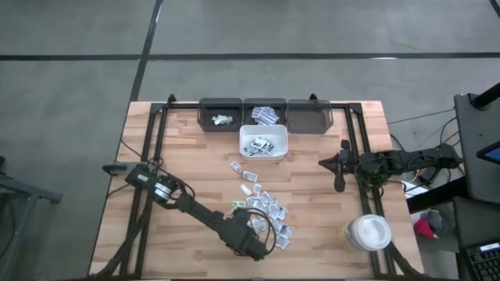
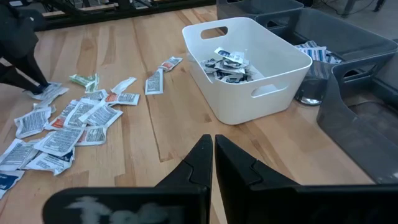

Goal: Pick & Place First Aid Supplies
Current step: Put the blue alcohol pad into the white bin

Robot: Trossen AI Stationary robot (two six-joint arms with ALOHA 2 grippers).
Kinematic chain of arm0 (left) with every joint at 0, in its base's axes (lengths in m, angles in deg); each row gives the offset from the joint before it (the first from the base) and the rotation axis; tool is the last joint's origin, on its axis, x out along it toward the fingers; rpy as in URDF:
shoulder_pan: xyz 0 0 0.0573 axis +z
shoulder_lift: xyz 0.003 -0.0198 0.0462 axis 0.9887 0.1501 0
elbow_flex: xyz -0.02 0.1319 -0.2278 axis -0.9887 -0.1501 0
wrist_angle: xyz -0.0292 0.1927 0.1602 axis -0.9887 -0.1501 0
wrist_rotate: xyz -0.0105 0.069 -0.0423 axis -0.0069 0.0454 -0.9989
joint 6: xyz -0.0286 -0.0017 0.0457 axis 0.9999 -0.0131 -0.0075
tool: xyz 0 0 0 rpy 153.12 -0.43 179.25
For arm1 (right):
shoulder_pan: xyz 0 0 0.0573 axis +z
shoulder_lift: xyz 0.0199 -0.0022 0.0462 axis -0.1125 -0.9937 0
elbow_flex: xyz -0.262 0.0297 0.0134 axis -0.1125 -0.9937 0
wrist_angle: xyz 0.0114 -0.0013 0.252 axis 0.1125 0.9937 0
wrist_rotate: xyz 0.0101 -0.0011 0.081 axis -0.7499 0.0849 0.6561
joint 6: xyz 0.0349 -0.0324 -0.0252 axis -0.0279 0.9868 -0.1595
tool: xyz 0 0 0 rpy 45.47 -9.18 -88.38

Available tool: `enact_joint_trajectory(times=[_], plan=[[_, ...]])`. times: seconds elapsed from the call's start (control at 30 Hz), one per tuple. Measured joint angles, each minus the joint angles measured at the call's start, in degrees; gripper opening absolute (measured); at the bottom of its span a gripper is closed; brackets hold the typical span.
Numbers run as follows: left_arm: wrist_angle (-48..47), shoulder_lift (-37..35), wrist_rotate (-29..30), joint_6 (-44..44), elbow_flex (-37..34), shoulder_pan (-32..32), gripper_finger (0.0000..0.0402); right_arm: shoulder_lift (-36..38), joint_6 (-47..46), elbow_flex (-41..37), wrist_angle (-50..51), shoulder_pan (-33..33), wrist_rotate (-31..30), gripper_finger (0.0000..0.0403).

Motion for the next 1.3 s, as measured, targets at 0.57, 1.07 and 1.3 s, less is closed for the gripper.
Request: enact_joint_trajectory(times=[0.57,1.07,1.3], plan=[[-0.7,0.0,0.1,0.7,-0.3,0.0,0.0147,0.0,0.0,0.0,0.0,0.0,0.0,0.0018],[6.4,-0.3,-3.1,0.8,-8.7,1.0,0.0147,0.0,0.0,0.0,0.0,0.0,0.0,0.0018],[16.9,-0.7,-7.9,-1.0,-14.6,1.4,0.0145,0.0,0.0,0.0,0.0,0.0,0.0,0.0018]])
